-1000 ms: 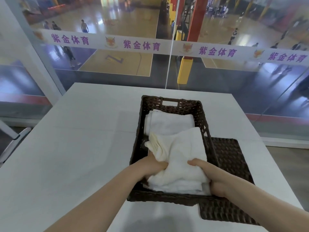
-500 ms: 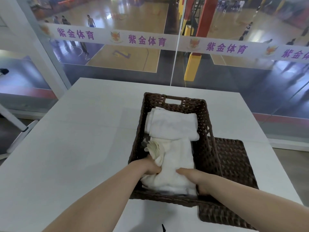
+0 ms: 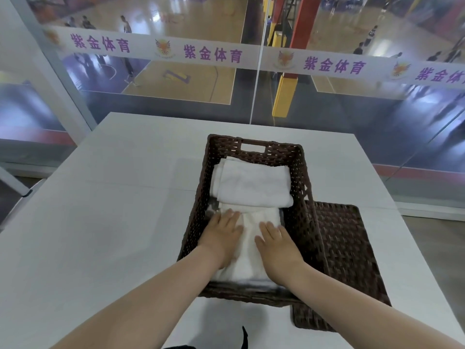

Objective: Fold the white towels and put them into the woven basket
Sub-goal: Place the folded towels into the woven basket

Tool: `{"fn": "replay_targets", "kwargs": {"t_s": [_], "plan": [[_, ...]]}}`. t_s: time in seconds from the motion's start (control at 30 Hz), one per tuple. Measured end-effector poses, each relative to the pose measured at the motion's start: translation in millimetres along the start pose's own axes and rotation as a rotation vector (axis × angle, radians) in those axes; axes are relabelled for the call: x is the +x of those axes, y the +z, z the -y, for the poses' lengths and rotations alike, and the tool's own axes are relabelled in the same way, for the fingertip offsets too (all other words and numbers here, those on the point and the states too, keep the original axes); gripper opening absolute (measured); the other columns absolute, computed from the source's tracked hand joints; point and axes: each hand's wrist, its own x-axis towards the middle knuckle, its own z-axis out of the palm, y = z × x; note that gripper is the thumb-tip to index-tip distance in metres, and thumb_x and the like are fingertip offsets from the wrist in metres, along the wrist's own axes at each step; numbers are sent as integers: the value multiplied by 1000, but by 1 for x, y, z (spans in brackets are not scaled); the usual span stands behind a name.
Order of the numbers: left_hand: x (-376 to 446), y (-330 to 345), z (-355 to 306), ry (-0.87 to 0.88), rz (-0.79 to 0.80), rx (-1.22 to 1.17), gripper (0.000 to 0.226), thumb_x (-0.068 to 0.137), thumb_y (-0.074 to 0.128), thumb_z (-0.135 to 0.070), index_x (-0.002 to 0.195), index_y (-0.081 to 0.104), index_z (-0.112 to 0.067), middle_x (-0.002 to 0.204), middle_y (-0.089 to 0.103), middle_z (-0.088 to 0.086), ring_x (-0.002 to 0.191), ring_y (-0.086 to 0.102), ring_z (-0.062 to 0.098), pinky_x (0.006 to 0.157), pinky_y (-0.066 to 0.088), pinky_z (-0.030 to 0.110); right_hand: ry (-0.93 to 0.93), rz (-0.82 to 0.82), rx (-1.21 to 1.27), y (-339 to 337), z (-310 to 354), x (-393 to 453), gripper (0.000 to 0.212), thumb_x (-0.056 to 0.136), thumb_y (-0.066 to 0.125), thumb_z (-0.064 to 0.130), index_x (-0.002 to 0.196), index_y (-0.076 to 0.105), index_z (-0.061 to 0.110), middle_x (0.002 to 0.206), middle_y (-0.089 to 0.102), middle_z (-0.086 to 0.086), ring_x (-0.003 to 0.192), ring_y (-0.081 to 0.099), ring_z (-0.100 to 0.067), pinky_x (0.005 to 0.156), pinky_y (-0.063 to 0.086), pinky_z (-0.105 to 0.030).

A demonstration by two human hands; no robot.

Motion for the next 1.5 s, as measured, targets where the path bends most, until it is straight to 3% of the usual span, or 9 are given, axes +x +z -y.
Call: {"fn": "replay_targets", "kwargs": {"t_s": [0.1, 0.2, 0.37, 0.63, 0.77, 0.97, 1.17, 1.37, 1.5], "plan": [[2, 5, -4, 78, 69, -45, 54, 100, 39, -29, 151, 26, -16, 162, 3, 17, 149, 2, 33, 120, 0, 45, 50, 225, 135, 3, 1, 3, 67, 94, 40, 8, 153, 8, 6, 156, 9, -25, 143, 16, -40, 116, 24, -45], [6, 8, -4, 52, 237, -163, 56, 101, 31, -36, 152, 17, -20, 162, 2, 15, 145, 19, 37, 116, 20, 51, 77, 408, 245, 3, -2, 8, 75, 91, 38, 1, 154, -4, 5, 158, -1, -25, 145, 11, -40, 115, 28, -44], [9, 13, -5, 39, 419, -261, 66, 100, 20, -48, 154, -12, -25, 162, -19, 7, 150, -6, 32, 121, 2, 51, 100, 538, 282, 7, -2, 17, 80, 91, 33, 0, 152, -18, 5, 158, -21, -24, 148, -4, -41, 119, 19, -47], [12, 11, -5, 19, 422, -216, 70, 100, 21, -47, 155, -12, -20, 161, -19, 12, 149, -10, 32, 121, 0, 47, 83, 515, 166, 4, 0, 27, 81, 92, 41, 7, 153, -12, 6, 159, -14, -25, 147, 1, -41, 119, 12, -50], [19, 4, -4, -10, 407, -208, 63, 99, 33, -28, 155, 7, -17, 162, -5, 18, 149, -4, 34, 121, 8, 49, 58, 365, 140, -11, -13, 16, 72, 92, 43, 10, 155, 7, 9, 160, 6, -21, 147, 8, -37, 120, 7, -48], [20, -24, -17, 21, 67, -458, 63, 94, 42, -15, 153, 18, -12, 159, 19, 9, 146, 16, 26, 120, 16, 38, 76, -332, 398, -25, -36, -19, 47, 91, 41, 11, 138, 48, 15, 145, 44, -5, 138, 34, -23, 120, 3, -39], [1, -63, -60, 193, -221, -778, 67, 103, 35, -42, 157, 3, -20, 164, 0, 0, 150, -2, 15, 122, 2, 29, 311, -913, 933, -8, -61, -50, 29, 91, 43, 12, 109, 64, 20, 111, 63, 10, 106, 54, -6, 102, 36, -25], [-22, -72, -109, 316, -183, -856, 82, 96, 43, -55, 156, -6, -26, 163, -12, -11, 148, -8, 5, 120, 4, 27, 729, -727, 1360, 69, -92, -63, 32, 93, 51, 9, 123, 57, 18, 114, 61, 7, 99, 55, 4, 83, 44, -15], [-23, -69, -118, 326, -140, -925, 91, 93, 47, -57, 154, -14, -30, 161, -13, -18, 148, -6, 1, 121, 9, 28, 920, -346, 1298, 142, -105, -69, 48, 88, 51, 16, 135, 49, 14, 130, 57, -7, 116, 55, -26, 98, 48, -43]]}}
